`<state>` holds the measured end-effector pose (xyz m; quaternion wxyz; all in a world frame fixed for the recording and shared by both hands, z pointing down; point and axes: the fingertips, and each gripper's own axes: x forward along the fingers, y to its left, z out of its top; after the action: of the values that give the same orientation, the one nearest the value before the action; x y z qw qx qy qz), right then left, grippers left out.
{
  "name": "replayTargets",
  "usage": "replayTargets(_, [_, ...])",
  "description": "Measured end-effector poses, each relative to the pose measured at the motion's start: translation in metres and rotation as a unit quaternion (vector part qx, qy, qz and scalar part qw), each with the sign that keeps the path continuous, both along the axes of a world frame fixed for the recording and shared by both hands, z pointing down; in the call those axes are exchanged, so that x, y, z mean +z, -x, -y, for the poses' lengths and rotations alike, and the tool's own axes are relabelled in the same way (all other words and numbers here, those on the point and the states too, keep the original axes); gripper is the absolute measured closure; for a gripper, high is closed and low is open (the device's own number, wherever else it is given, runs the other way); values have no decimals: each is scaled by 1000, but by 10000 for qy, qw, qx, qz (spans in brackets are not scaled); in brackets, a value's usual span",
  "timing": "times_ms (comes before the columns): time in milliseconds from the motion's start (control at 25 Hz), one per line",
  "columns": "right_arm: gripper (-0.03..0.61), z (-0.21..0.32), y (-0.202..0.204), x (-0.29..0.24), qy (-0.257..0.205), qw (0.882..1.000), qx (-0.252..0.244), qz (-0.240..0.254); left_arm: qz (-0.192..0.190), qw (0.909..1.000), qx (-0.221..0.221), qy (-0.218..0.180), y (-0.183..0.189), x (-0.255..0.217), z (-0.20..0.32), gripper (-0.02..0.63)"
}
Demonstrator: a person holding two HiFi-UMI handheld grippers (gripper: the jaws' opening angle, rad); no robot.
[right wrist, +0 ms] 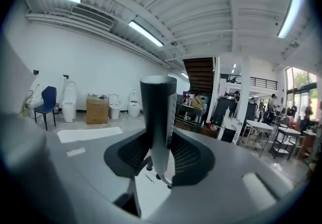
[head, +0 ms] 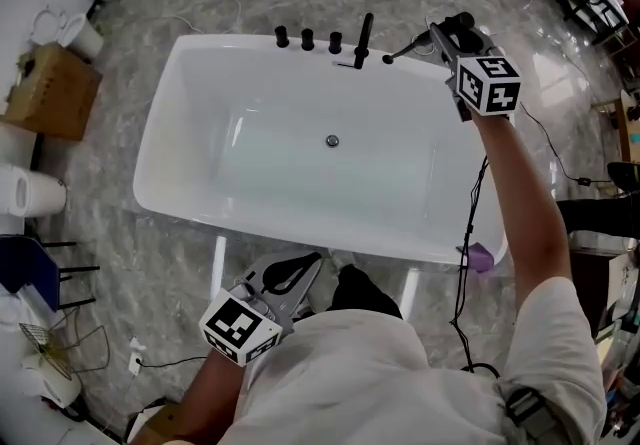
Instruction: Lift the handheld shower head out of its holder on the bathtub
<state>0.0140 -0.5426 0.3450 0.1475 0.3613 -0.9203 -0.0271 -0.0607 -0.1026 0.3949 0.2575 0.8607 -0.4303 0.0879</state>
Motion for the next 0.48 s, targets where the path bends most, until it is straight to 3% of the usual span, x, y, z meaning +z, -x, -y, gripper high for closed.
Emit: replayTargets(480, [436, -114, -26, -98, -476, 9983, -317, 150, 75, 9996, 24, -286, -2, -27, -35, 606])
